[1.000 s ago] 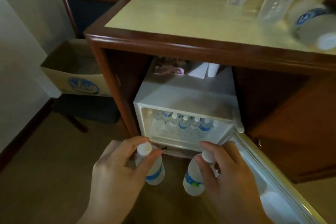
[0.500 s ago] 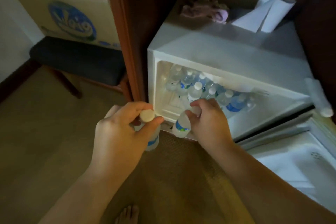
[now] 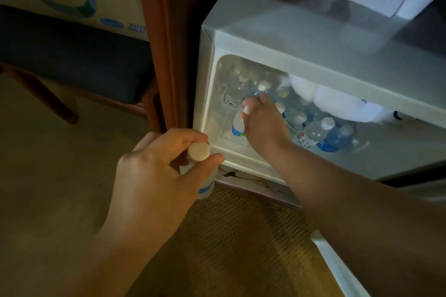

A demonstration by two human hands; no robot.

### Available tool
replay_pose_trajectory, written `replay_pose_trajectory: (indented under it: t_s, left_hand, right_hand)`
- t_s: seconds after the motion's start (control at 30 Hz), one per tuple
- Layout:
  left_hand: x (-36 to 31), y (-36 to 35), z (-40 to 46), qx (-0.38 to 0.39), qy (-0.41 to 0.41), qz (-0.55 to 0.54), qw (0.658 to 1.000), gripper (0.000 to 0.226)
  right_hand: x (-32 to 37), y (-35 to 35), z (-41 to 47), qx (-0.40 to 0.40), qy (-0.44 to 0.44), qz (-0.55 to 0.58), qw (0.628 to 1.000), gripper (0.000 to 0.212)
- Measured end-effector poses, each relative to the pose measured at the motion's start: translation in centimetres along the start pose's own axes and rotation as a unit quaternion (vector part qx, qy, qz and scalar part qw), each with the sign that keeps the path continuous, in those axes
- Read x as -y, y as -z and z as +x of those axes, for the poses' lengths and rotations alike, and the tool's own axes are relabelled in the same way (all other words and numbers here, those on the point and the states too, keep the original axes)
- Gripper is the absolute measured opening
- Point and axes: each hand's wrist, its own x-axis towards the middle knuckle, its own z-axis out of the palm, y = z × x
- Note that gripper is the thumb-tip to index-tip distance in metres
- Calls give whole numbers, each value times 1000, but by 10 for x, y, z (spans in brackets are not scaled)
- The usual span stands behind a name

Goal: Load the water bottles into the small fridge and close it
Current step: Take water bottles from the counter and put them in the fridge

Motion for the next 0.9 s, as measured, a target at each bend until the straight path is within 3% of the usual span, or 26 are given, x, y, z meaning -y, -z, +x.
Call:
replay_pose_trajectory:
  t_s: [0.27,0.57,0.9]
  left_hand:
    - [29,2,1,8,21,-20,1000,33]
    - [40,3,4,14,19,-18,1000,29]
    - [31,-8,18,31,8,-11,999,30]
  right_hand:
    - [-6,-18,38,7,-6,-57,998,19]
    - [-5,-22,48,19,-63,-121,990,33]
    - [-17,-19,41,17,-41,-165,985,49]
